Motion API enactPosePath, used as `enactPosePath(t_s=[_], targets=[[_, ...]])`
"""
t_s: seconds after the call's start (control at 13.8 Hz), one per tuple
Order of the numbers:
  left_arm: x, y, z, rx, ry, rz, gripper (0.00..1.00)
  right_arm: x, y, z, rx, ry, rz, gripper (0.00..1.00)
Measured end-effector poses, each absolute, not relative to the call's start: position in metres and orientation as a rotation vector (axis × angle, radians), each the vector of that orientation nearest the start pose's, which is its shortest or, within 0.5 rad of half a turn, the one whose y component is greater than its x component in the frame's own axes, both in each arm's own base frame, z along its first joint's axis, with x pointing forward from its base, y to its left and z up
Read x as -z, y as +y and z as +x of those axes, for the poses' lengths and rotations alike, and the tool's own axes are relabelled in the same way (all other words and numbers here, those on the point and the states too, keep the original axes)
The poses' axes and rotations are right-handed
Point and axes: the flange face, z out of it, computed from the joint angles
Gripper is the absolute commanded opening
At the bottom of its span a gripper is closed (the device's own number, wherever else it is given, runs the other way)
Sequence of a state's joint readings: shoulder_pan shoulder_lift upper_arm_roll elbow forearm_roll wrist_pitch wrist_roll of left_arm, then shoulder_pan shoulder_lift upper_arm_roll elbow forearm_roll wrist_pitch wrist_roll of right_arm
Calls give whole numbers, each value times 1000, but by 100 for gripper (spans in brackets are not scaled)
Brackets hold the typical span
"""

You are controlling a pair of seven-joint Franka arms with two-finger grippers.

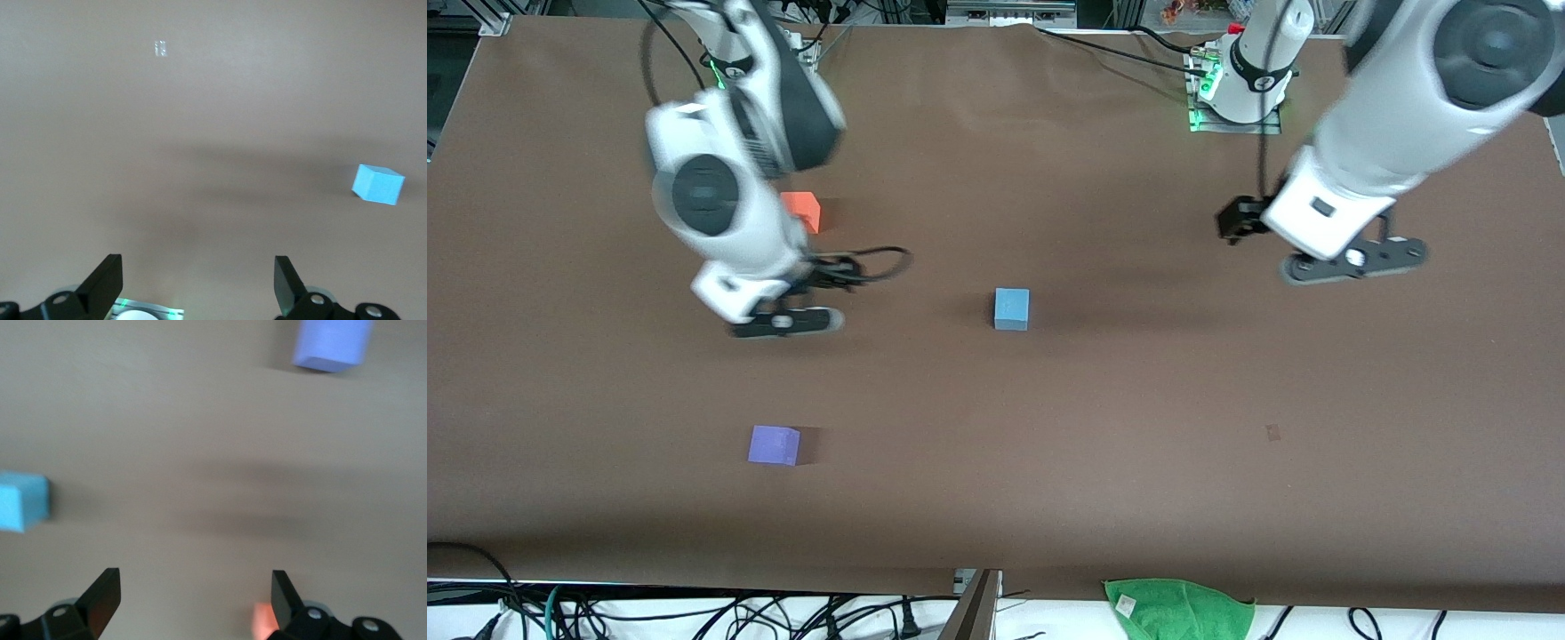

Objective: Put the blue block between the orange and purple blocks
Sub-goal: 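Set the cube down, open the left gripper while the right gripper approaches, then grasp the light blue cube with the right gripper while the left gripper withdraws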

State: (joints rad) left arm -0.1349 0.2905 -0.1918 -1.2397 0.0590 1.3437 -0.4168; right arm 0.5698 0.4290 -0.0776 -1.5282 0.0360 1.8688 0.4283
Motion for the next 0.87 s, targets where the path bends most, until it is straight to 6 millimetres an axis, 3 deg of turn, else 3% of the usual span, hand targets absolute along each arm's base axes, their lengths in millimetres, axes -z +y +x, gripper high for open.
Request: enactPosePath(t_s=[0.22,0.51,0.65,0.87], targets=[[-587,-119,598,-179,31,-3099,100,-355,410,574,27,129,-3134,100],[-592,-65,563,-30,81,-3110,100,-300,504,547,137,320,-3040,100],[-597,-53,553,-24,65,-3105,100,-269,528,532,150,350,-3024,100],[-598,-53,548,-58,69,-3097,100,-241,537,523,133,350,-3041,100]])
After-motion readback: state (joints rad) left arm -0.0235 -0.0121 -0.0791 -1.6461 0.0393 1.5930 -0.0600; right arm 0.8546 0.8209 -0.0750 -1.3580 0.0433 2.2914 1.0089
